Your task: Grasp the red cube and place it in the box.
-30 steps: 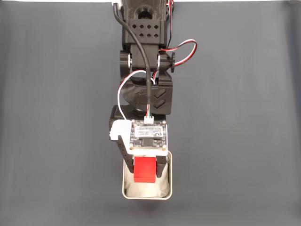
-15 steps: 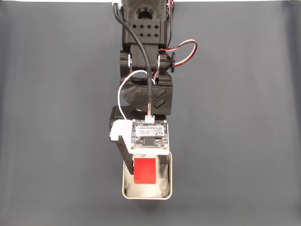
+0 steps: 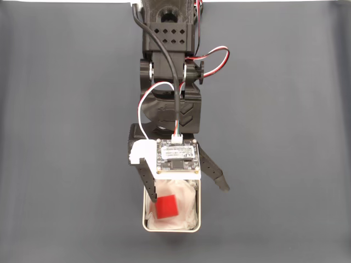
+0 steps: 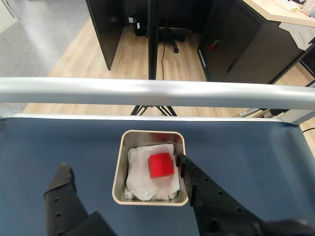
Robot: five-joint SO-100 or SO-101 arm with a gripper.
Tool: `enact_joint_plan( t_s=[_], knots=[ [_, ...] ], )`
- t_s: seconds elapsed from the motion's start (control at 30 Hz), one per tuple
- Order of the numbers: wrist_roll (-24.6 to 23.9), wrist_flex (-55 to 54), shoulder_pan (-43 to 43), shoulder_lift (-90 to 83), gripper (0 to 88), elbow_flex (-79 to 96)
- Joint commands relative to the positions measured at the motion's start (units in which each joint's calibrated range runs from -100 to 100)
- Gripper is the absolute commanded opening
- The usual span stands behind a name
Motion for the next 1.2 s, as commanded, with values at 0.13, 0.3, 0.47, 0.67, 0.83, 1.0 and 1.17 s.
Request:
enact_joint_plan(
  t_s=[0.13,0.3,0.47,0.67,0.83,1.0,1.17],
  knots=[
    [0.0,-0.4,-1.0,-2.1,47.1,-0.1],
    [-0.1,-0.5,-1.1,-2.2,47.1,0.0],
    [-0.1,-0.8,-1.2,-2.3,47.1,0.1],
    [-0.3,-0.9,-1.3,-2.4,47.1,0.1],
    [-0.4,-0.8,-1.3,-2.6,47.1,0.3],
    [-0.8,-0.9,-1.4,-3.0,47.1,0.7],
    [-1.9,-0.8,-1.5,-4.5,28.6,0.8]
  ],
)
